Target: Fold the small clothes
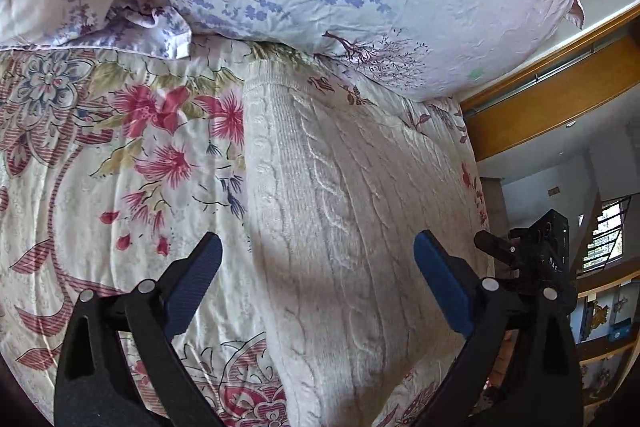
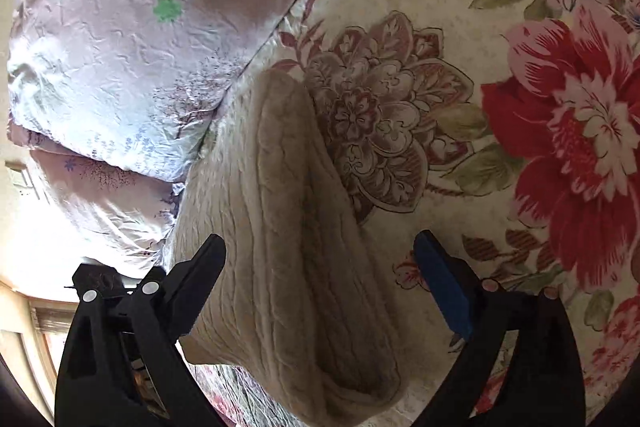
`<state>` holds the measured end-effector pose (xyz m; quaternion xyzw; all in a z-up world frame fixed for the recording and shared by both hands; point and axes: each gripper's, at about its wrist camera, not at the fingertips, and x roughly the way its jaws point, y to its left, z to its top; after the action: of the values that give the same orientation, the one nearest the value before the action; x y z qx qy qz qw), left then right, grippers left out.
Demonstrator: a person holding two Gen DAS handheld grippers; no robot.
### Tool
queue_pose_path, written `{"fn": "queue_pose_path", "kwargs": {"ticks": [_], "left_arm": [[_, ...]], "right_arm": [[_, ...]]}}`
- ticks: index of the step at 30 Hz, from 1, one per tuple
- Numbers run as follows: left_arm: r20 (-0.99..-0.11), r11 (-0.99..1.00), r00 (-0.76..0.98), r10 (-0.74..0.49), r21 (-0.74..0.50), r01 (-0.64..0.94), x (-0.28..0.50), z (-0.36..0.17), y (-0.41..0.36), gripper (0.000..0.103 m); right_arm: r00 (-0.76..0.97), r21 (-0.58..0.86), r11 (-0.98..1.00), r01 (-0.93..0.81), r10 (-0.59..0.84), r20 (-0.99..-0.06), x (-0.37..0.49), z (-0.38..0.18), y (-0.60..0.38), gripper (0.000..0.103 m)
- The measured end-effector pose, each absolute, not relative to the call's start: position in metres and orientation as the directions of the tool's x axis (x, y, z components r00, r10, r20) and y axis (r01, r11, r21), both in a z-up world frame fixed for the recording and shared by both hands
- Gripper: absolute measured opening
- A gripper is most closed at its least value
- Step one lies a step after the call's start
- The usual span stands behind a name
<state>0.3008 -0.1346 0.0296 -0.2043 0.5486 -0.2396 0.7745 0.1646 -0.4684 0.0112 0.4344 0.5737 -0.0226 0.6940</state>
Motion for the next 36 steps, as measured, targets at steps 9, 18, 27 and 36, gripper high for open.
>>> {"fn": "queue_pose_path", "kwargs": {"ticks": [9,18,27,36], "left_arm": [[-0.736,0.758,0.181,-0.653,-0.636,0.146,0.314,0.006,-0.16,0.09],[-0.685,0.706,0.175,-0.707,-0.699,0.115,0.318,0.0,-0.152,0.063],[-0.672,0.713,0.242,-0.7,-0.68,0.171,0.298,0.022,-0.139,0.04],[-0.667,0.757,0.379,-0.641,-0.63,0.171,0.251,0.051,-0.064,0.04]], "right_arm": [[0.39,0.706,0.505,0.496,0.597,-0.701,0.159,-0.003,-0.461,0.086],[0.361,0.726,0.484,0.489,0.645,-0.673,0.155,-0.011,-0.449,0.057],[0.407,0.74,0.534,0.409,0.62,-0.671,0.157,0.013,-0.42,0.04],[0.315,0.757,0.587,0.288,0.688,-0.654,0.175,0.025,-0.342,0.038]]}}
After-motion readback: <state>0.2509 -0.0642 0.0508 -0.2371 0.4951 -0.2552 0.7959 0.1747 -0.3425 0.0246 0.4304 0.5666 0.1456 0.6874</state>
